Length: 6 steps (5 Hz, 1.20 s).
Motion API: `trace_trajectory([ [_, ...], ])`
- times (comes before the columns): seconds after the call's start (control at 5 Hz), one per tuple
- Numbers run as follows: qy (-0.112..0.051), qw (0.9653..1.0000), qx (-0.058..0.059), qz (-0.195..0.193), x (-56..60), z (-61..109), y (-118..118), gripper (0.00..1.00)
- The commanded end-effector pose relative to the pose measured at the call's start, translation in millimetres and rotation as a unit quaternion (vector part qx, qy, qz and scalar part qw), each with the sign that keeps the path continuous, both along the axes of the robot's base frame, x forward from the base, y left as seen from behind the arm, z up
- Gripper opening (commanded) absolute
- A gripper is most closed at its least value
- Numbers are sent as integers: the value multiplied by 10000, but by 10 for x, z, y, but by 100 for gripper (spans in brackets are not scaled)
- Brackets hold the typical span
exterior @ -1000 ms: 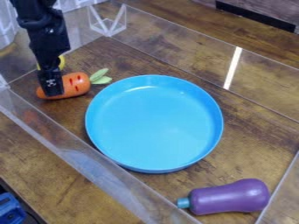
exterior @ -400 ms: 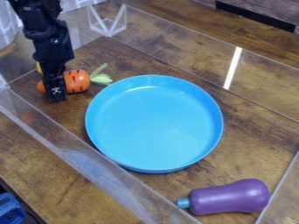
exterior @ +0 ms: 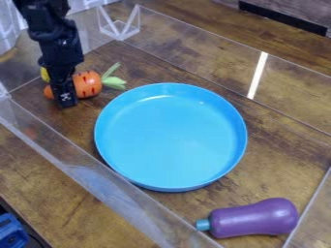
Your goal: Move the carrot to the left side
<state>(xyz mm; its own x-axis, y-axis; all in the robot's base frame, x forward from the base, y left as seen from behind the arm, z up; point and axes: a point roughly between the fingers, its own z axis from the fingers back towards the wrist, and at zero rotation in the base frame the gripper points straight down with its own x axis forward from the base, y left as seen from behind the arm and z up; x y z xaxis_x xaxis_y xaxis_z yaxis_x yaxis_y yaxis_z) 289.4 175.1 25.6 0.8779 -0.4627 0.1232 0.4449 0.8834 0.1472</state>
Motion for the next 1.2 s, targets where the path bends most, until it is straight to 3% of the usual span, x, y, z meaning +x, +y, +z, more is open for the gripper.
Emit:
trace_trajectory([
  [0.0, -341, 9985, 175, 384, 27, 270, 258, 0],
  [0.4, -558, 9945, 245, 847, 57, 526, 207, 0],
  [1.0, -478, 9926, 372, 1056, 32, 376, 101, 0],
])
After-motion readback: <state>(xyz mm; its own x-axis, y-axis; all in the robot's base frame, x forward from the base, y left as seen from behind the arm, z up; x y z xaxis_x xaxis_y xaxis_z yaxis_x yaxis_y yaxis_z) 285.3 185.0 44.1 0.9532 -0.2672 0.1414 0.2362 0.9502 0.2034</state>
